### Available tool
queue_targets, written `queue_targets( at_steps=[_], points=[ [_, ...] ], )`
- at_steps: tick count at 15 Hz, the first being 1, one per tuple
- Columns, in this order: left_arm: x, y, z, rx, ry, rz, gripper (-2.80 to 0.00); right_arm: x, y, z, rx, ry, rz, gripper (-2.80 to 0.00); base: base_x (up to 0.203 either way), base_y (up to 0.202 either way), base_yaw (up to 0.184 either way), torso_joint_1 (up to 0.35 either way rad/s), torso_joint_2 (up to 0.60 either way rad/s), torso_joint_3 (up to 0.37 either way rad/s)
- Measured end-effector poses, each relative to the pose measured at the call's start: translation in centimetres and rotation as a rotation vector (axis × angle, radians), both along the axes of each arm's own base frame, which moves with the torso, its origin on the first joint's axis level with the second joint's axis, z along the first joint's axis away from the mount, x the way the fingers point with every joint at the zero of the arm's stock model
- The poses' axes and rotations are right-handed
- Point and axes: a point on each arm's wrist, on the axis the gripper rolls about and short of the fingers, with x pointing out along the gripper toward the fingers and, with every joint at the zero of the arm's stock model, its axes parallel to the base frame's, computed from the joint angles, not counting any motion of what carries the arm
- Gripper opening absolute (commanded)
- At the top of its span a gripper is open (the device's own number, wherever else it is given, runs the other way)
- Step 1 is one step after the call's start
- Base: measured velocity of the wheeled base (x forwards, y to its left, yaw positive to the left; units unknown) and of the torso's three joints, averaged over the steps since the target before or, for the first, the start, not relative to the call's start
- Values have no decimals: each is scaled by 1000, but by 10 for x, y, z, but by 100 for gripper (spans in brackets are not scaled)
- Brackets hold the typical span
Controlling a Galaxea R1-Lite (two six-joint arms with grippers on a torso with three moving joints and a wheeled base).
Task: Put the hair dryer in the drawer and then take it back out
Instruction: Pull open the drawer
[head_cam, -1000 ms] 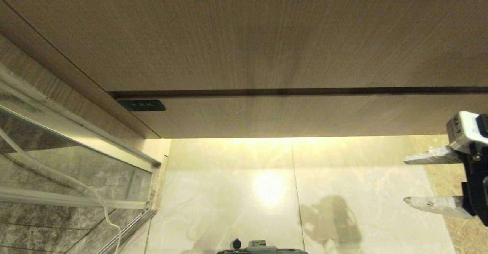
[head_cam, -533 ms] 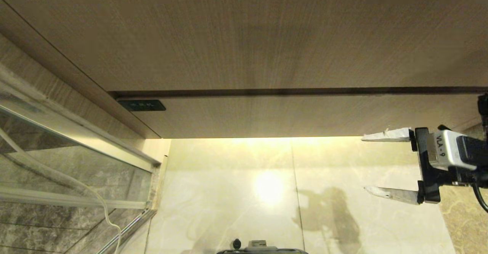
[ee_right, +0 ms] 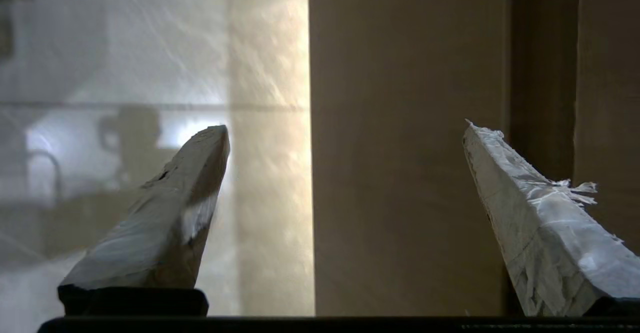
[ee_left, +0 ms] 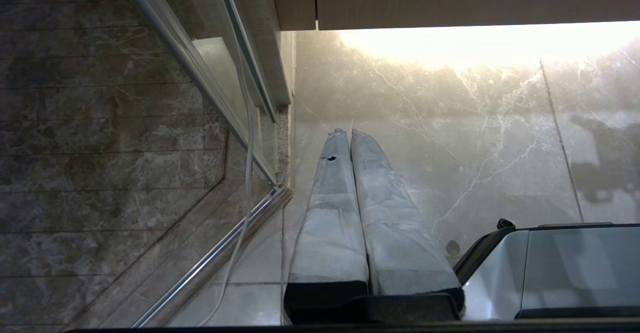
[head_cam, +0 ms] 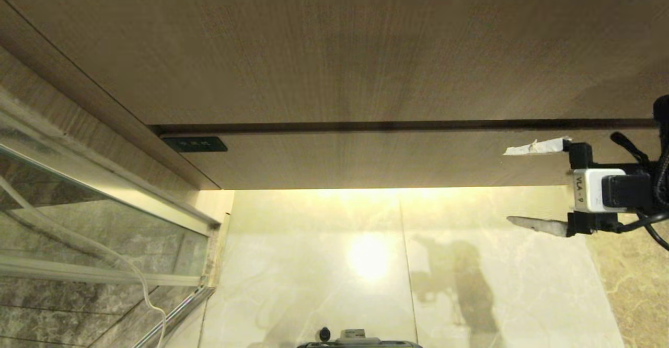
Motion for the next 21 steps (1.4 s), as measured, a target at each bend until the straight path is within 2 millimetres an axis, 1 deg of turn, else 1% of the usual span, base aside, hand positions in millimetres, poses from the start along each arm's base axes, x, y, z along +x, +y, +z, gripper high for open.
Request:
queue_targets(
  at_steps=[2, 4, 9, 13, 16, 21],
  points=[
    [0, 0, 0, 0, 1, 0, -280, 3, -2, 7, -44, -4, -84, 0, 0, 0, 0, 0, 0, 0],
    [0, 0, 0, 0, 1, 0, -280, 2, -3, 10, -79, 38, -151, 0, 0, 0, 0, 0, 0, 0],
    [0, 0, 0, 0, 0, 0, -280, 2, -2, 14, -24, 133, -303, 0, 0, 0, 0, 0, 0, 0],
    [0, 0, 0, 0, 0, 0, -280, 5, 1, 14, 55, 113, -335, 0, 0, 0, 0, 0, 0, 0],
    [0, 0, 0, 0, 0, 0, -280, 5, 2, 6, 75, 87, -331, 0, 0, 0, 0, 0, 0, 0],
    [0, 0, 0, 0, 0, 0, -280, 2, 2, -1, 123, 46, -334, 0, 0, 0, 0, 0, 0, 0]
  ],
)
